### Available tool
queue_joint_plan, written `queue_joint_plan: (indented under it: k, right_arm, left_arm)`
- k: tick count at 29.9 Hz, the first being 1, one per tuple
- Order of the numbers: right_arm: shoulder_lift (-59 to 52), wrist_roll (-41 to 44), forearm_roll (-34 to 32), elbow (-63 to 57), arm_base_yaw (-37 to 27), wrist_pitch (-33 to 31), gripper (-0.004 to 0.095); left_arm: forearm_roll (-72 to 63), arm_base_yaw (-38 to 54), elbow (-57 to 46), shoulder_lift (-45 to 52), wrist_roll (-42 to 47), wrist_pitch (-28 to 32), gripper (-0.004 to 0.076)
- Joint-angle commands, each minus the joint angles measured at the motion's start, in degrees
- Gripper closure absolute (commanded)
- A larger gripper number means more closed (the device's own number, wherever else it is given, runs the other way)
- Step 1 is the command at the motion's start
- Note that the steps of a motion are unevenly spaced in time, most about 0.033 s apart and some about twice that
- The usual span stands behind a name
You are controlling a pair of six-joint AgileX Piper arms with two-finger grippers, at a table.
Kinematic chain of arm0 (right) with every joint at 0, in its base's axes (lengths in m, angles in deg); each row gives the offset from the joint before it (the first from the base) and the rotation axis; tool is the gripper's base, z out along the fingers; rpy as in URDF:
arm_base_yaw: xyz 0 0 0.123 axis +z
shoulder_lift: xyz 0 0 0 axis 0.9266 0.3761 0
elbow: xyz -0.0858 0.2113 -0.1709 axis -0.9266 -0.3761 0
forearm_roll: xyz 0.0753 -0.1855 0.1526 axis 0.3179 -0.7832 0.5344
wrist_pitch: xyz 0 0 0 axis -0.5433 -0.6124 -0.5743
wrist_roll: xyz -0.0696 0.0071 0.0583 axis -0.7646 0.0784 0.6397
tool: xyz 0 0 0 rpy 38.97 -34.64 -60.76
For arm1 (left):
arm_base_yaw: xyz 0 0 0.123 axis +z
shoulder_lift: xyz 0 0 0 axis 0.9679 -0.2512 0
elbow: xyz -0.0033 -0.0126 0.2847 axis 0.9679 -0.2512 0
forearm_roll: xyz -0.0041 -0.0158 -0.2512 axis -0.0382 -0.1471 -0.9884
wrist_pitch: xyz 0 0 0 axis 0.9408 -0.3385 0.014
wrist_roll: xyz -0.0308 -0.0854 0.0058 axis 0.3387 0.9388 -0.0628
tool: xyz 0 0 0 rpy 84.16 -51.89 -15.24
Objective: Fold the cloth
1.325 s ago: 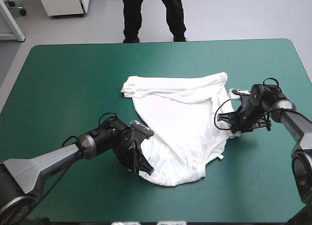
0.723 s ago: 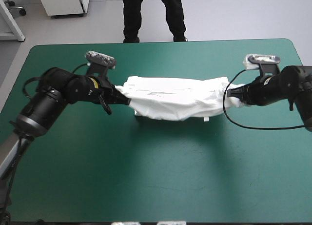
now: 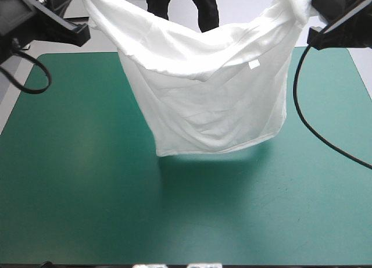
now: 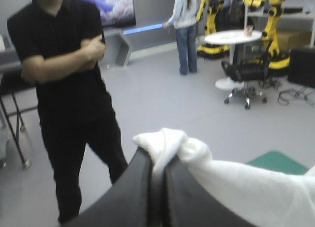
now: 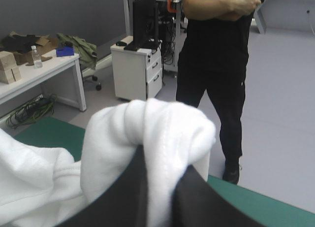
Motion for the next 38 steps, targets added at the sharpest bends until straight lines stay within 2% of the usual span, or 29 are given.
queue_joint_plan:
  k: [1,9,12,15,17,18,19,22,27,31,33,36,38]
  right_arm:
    - [-1.28,-1.56,1.01,4.83,-0.44,6.04,0.0924]
    - [-1.38,-2.86,2.14,14.51,-0.44,11.27,0.0924]
    - [-1.75,-2.73,2.00,16.91,-0.44,9.59,0.0923]
    - [-2.42,0.47,-1.48,16.87,-0.44,3.51,0.0922]
    - [-2.42,4.84,-6.84,16.87,-0.44,-2.99,0.0921]
    - [-2.42,6.96,-8.60,16.58,-0.44,-4.16,0.0921]
    - [-3.04,8.86,-8.98,15.42,-0.44,-3.99,0.0921]
    - [-5.84,7.61,-9.13,8.92,-0.44,-3.99,0.0921]
    - [-10.18,7.51,-9.27,-9.56,-0.44,-3.70,0.0921]
    - [-10.55,7.51,-9.27,-26.16,-0.44,2.90,0.0921]
    - [-9.62,7.51,-9.27,-33.38,-0.44,9.79,0.0921]
    - [-7.24,7.03,-9.05,-40.42,-0.44,18.85,0.0921]
    - [-4.76,6.63,-8.89,-41.89,-0.44,22.97,0.0921]
  left_arm:
    - [-4.53,-0.09,4.41,2.89,-2.38,8.55,0.0733]
    - [-7.77,-0.09,8.61,7.30,-6.31,11.79,0.0733]
    - [-7.21,-0.09,8.69,8.91,-6.31,10.58,0.0733]
    - [-4.66,-0.09,7.68,10.24,-5.77,5.71,0.0733]
    - [-3.33,-0.09,4.88,11.48,-5.11,3.51,0.0733]
    - [-3.35,-0.09,2.95,12.19,-4.79,3.26,0.0733]
    - [-3.26,-0.09,-0.82,13.39,-4.61,3.14,0.0733]
    - [-1.55,-0.09,-11.54,16.82,-3.94,3.28,0.0733]
    - [4.42,-0.09,-27.24,19.02,-0.94,5.43,0.0733]
    - [15.63,-0.09,-36.55,15.08,7.51,9.27,0.0733]
    - [18.50,0.02,-38.93,11.96,8.08,10.76,0.0732]
    - [21.93,0.23,-39.33,5.68,10.34,13.41,0.0732]
    - [22.09,2.07,-39.20,1.18,12.35,17.40,0.0732]
